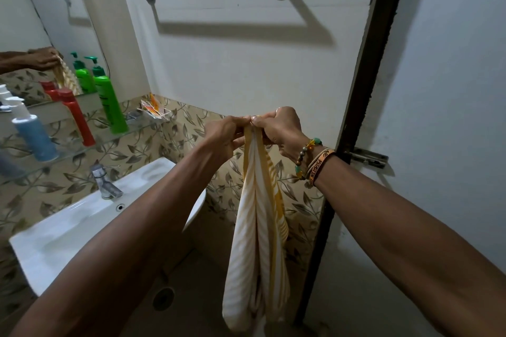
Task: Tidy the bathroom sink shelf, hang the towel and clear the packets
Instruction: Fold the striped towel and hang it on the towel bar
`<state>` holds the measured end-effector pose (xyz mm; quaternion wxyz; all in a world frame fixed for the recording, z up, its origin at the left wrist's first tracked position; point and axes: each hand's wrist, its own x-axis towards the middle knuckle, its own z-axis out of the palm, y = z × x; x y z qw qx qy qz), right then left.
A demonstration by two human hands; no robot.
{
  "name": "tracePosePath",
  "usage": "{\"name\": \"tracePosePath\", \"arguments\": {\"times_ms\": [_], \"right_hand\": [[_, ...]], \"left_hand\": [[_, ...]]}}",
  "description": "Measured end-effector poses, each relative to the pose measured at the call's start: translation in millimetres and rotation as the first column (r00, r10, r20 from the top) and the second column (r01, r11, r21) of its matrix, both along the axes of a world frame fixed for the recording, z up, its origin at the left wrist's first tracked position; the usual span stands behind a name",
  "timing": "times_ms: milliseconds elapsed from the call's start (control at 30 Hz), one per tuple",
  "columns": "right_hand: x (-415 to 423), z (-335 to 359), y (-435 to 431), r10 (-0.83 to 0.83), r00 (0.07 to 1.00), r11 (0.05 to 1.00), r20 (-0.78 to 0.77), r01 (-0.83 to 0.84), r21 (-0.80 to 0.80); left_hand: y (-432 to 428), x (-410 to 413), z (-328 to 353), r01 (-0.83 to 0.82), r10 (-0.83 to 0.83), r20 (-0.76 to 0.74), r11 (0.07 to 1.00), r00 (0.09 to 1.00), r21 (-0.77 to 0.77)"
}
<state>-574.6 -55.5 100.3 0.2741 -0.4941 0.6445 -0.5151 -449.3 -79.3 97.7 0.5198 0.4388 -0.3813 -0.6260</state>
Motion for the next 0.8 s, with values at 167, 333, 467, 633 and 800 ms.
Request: {"name": "tracePosePath", "arguments": {"times_ms": [167, 333, 467, 633, 800], "right_hand": [[0.7, -3.9, -1.9, 0.018, 0.998, 1.000, -0.066, -0.017, 0.012], [2.8, -7.3, -2.8, 0.010, 0.992, 1.000, -0.127, -0.010, 0.003], [1.8, -6.9, -3.6, 0.064, 0.981, 0.998, -0.181, -0.064, 0.005], [1.1, -9.5, -12.8, -0.021, 0.992, 0.999, -0.122, 0.017, -0.033], [0.0, -7.4, -21.2, 0.042, 0.999, 0.997, -0.008, -0.042, -0.060]], "left_hand": [[-1.1, 3.1, -2.7, 0.108, -0.108, -0.021, 0.994, 0.994, 0.005], [-4.2, 2.8, 0.9, 0.155, -0.155, -0.007, 0.988, 0.988, 0.019], [-7.6, 0.6, 6.9, 0.153, -0.154, 0.009, 0.986, 0.988, 0.058], [-14.2, 4.1, 9.4, 0.240, -0.242, 0.023, 0.969, 0.970, 0.059], [-19.7, 12.1, -3.1, 0.296, -0.197, 0.378, 0.928, 0.905, -0.225]]}}
